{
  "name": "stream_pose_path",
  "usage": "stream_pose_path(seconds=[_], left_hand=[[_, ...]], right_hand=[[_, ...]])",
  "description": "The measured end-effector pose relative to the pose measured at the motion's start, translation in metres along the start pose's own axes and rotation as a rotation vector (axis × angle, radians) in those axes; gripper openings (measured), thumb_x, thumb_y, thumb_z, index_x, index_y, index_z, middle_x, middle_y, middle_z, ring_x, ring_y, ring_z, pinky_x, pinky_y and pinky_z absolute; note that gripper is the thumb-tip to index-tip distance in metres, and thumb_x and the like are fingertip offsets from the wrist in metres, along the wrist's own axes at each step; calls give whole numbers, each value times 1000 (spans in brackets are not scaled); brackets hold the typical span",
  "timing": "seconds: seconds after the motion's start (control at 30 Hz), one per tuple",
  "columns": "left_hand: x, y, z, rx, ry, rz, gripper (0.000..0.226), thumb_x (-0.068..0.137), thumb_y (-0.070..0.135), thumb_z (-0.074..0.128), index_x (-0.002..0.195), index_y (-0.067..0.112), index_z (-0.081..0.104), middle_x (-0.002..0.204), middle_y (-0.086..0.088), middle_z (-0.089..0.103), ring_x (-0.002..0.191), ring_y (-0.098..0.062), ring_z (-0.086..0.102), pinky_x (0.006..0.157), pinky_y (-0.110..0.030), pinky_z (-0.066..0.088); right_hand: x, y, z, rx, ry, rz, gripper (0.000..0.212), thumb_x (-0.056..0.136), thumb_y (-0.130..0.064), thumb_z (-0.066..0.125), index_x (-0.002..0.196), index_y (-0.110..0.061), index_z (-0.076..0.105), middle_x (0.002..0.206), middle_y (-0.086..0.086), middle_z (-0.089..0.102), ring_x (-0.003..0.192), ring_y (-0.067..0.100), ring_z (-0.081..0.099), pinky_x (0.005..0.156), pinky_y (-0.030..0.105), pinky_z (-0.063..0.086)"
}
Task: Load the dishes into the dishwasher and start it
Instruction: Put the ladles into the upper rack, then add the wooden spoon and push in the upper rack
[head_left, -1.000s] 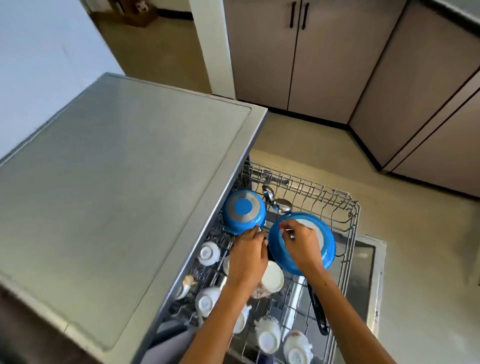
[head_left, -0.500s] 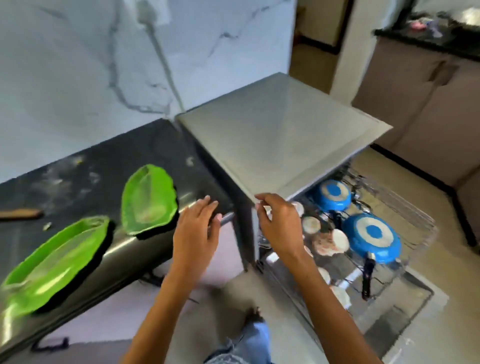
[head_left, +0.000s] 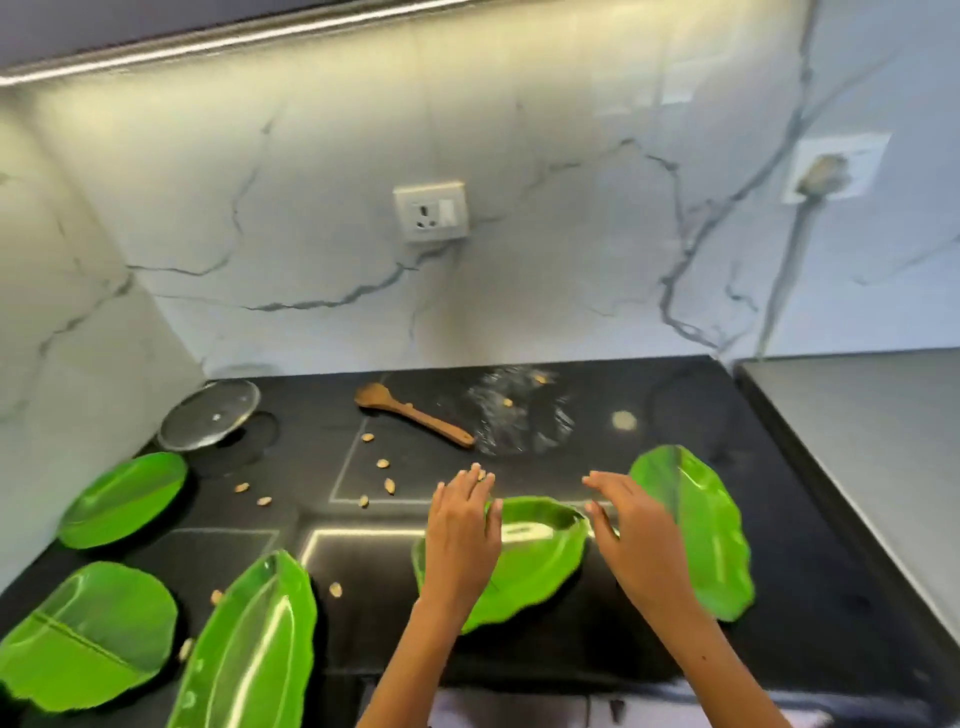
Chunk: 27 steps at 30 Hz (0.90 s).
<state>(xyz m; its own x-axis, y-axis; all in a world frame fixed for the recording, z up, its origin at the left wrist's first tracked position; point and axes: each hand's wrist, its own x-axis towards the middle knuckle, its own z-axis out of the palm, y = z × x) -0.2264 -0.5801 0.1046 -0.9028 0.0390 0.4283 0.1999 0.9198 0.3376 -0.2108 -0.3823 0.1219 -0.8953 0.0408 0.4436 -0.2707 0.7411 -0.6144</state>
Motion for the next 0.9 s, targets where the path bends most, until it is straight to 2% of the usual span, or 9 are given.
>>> stream_pose_path(seconds=[0.13,0.23,0.3,0.4,0.53,0.63,0.73,0.83,0.9], left_hand=[[64,-74,19,97,-94,31,28,78,20,60,101,13,73,110,-9,70,99,-26,67,85,-46,51],[111,-122,39,144,-234,63,37,68,4,74,103,14,72,114,-9,68,102,-30,65,88,-48,49],[139,-151,52,199,-334,115,44,78,-1,59,119,13,65,132,-12,57,119,-32,55,102,-47,38],[171,-178,66,344,-475,227,54,93,0,38,145,17,37,153,-10,30,140,-30,27,117,-42,10],[198,-195,77,386,-585,404,57,94,-1,37,147,20,33,143,-12,41,133,-28,35,117,-40,2],[210,-204,82,358,-598,490,56,92,-4,39,144,18,39,128,-13,49,119,-32,45,117,-40,9],[210,-210,82,299,-583,562,54,88,-7,50,137,13,48,116,-16,53,105,-36,50,111,-49,25],[207,-205,75,225,-475,632,62,70,-11,70,127,12,58,102,-13,59,88,-31,56,93,-49,47],[202,-189,65,207,-409,692,69,58,-8,81,121,14,62,94,-7,59,80,-24,56,83,-43,53]], right_hand=[[53,-18,69,25,-69,-11,21,79,-4,69,98,-14,69,104,-2,67,87,18,67,73,19,44],[81,-26,103,10,-109,-5,19,81,-6,69,97,-15,69,103,-4,67,86,15,66,70,21,47],[94,-26,119,-8,-118,15,18,82,-9,68,98,-18,69,103,-7,66,84,12,66,67,21,47],[103,-22,134,-45,-146,36,19,81,-11,70,96,-21,68,104,-11,65,85,9,65,66,24,50],[106,-15,140,-81,-160,72,20,77,-10,73,91,-23,68,97,-14,65,79,10,65,64,26,52],[107,-8,136,-102,-162,94,19,78,-9,73,91,-22,68,93,-14,66,76,7,64,64,21,49],[105,-4,129,-98,-148,116,18,79,-10,71,92,-22,68,94,-15,66,77,4,63,65,17,46],[101,3,119,-49,-115,138,15,82,-10,69,93,-21,69,96,-14,66,80,6,64,67,25,53],[98,10,110,-27,-88,153,14,83,-11,68,94,-20,69,98,-14,66,81,7,65,67,31,55]])
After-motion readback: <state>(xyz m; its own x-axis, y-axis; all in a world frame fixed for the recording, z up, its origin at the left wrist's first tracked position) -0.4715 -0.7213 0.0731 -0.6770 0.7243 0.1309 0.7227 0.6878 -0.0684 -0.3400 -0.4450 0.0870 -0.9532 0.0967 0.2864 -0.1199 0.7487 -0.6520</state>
